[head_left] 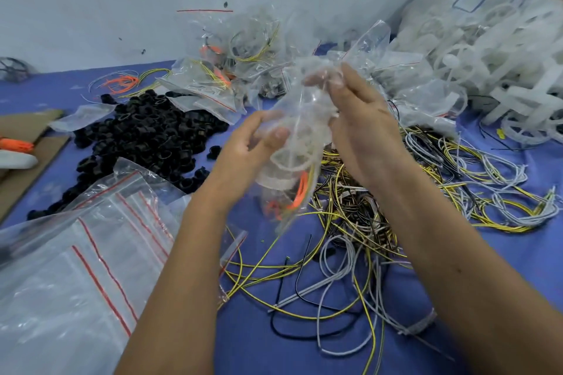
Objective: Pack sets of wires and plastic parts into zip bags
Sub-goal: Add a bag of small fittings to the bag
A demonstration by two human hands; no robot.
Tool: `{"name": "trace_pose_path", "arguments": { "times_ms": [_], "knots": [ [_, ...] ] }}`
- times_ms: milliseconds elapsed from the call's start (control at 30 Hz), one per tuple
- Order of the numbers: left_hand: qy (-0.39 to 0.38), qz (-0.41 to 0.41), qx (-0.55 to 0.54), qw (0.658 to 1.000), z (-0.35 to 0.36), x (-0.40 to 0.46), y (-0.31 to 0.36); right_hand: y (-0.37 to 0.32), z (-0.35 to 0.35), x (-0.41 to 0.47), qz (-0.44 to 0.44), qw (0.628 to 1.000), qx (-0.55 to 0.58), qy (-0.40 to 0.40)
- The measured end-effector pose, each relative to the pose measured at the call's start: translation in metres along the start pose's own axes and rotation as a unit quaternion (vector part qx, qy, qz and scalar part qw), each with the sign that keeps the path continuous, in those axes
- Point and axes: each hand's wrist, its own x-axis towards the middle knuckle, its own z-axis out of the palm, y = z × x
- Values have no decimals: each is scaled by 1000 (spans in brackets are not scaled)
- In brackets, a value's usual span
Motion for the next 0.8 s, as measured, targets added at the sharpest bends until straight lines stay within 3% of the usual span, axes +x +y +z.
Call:
{"name": "trace_pose_path", "arguments": {
  "times_ms": [133, 200, 300, 367, 500, 567, 633, 700, 733, 800],
  "knots": [
    [-76, 18, -103, 992, 18, -3, 10, -17, 15, 21, -37, 997, -35, -58],
    [-76, 11, -137, 988, 25, -4, 16, -26, 12, 28, -57, 985, -138, -84],
    [-93, 7, -145, 985, 23, -4, 18, -42, -4, 37, -110, 954, -273, -62],
    [-130, -10, -161, 978, 19, -5, 15, -53, -20, 44, -115, 948, -292, -51],
    [-215, -39, -199, 955, 9, -8, 10, -71, -53, 56, -73, 935, -327, -119],
    [-212, -63, -225, 949, 7, -9, 10, -69, -64, 59, -54, 937, -335, -75],
    [-199, -82, -252, 943, 10, -9, 11, -51, -73, 60, -27, 963, -262, 46],
    [-200, -92, -259, 940, 16, -9, 13, -30, -71, 52, 38, 961, -209, 176],
    [-200, -98, -245, 944, 20, -9, 14, -20, -68, 45, 97, 958, -191, 193],
    [-194, -128, -200, 952, 28, -9, 14, -4, -60, 27, 221, 953, -142, 149]
  ]
}}
